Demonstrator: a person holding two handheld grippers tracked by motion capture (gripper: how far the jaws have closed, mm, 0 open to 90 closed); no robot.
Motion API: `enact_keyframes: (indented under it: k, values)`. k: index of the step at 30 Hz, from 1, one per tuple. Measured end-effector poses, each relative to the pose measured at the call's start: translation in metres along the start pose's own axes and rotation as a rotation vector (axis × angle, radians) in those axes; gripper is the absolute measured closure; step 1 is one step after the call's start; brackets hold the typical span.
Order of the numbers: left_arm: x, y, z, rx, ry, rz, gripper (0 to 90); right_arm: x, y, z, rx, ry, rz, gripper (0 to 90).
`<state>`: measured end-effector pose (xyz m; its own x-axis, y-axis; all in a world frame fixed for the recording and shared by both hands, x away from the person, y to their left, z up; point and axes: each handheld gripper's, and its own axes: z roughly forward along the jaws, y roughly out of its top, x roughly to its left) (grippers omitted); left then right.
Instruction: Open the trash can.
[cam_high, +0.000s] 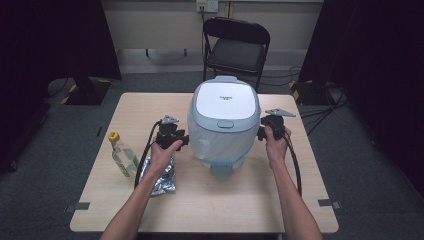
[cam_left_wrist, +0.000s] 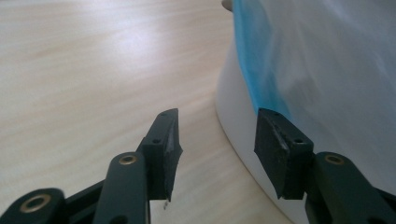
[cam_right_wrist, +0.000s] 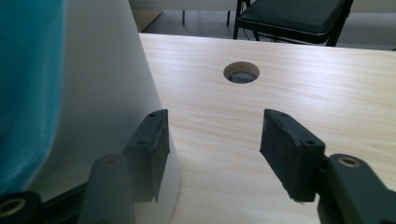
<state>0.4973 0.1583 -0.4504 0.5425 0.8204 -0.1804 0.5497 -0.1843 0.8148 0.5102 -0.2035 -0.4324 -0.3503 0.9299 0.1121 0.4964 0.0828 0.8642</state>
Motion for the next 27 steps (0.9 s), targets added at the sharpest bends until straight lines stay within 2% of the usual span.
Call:
enact_keyframes:
  k: [1, 2, 4, 5, 6, 7, 8, 9, 10, 11, 12, 13, 14, 16, 17, 21, 23, 27]
  values:
    - [0.0, 0.003, 0.002, -0.006, 0.001, -0.016, 50.2, -0.001, 0.0, 0.0, 0.0, 0.002, 0.003, 38.4]
    - [-0.001, 0.007, 0.004, 0.003, 0.017, 0.006, 49.8, -0.001, 0.0, 0.001, 0.0, 0.006, 0.008, 38.5]
    - [-0.001, 0.01, 0.006, -0.026, 0.036, 0.009, 48.9, -0.002, -0.001, 0.001, -0.001, 0.017, 0.009, 40.4]
    - [-0.002, 0.014, 0.01, -0.014, 0.016, 0.015, 48.9, -0.002, 0.0, 0.001, -0.002, 0.025, 0.004, 43.0]
    - [-0.002, 0.014, 0.01, -0.014, 0.016, 0.015, 48.9, -0.002, 0.0, 0.001, -0.002, 0.025, 0.004, 43.0]
    - [-0.008, 0.017, 0.013, 0.004, 0.021, 0.045, 53.6, -0.001, 0.0, 0.001, -0.002, 0.042, 0.003, 48.0]
    - [-0.008, 0.017, 0.013, 0.004, 0.021, 0.045, 60.9, -0.001, 0.0, 0.001, -0.002, 0.042, 0.003, 48.0]
    - [-0.012, 0.018, 0.013, -0.001, 0.031, 0.054, 60.9, -0.001, 0.0, 0.001, -0.002, 0.048, 0.0, 51.0]
    - [-0.012, 0.018, 0.012, -0.003, 0.029, 0.043, 63.0, 0.0, 0.0, 0.001, -0.002, 0.055, -0.008, 54.0]
    - [-0.015, 0.016, 0.012, -0.018, 0.021, 0.033, 68.3, 0.002, 0.0, 0.0, -0.001, 0.065, -0.014, 60.1]
    - [-0.015, 0.016, 0.012, -0.018, 0.021, 0.033, 71.4, 0.002, 0.0, 0.0, -0.001, 0.065, -0.014, 60.1]
    - [-0.019, 0.016, 0.011, -0.021, 0.037, 0.059, 71.4, 0.002, 0.0, 0.0, -0.001, 0.073, -0.014, 62.2]
    - [-0.02, 0.015, 0.011, -0.023, 0.03, 0.06, 75.0, 0.002, 0.0, 0.0, 0.001, 0.083, -0.005, 64.3]
    - [-0.017, 0.014, 0.01, -0.026, -0.001, 0.041, 75.6, 0.002, -0.001, -0.001, -0.001, 0.097, 0.0, 67.1]
    - [-0.019, 0.012, 0.009, -0.027, -0.004, 0.058, 76.8, 0.003, -0.002, -0.003, 0.0, 0.109, -0.007, 70.3]
    - [-0.024, 0.009, 0.002, -0.015, -0.016, 0.079, 81.0, 0.008, -0.003, -0.008, 0.01, 0.111, -0.033, 74.9]
    - [-0.024, 0.006, 0.0, -0.017, -0.023, 0.074, 81.1, 0.011, -0.005, -0.012, 0.01, 0.109, -0.049, 75.6]
    - [-0.028, 0.0, -0.01, -0.006, -0.05, 0.092, 80.8, 0.015, -0.011, -0.022, 0.008, 0.118, -0.054, 75.3]
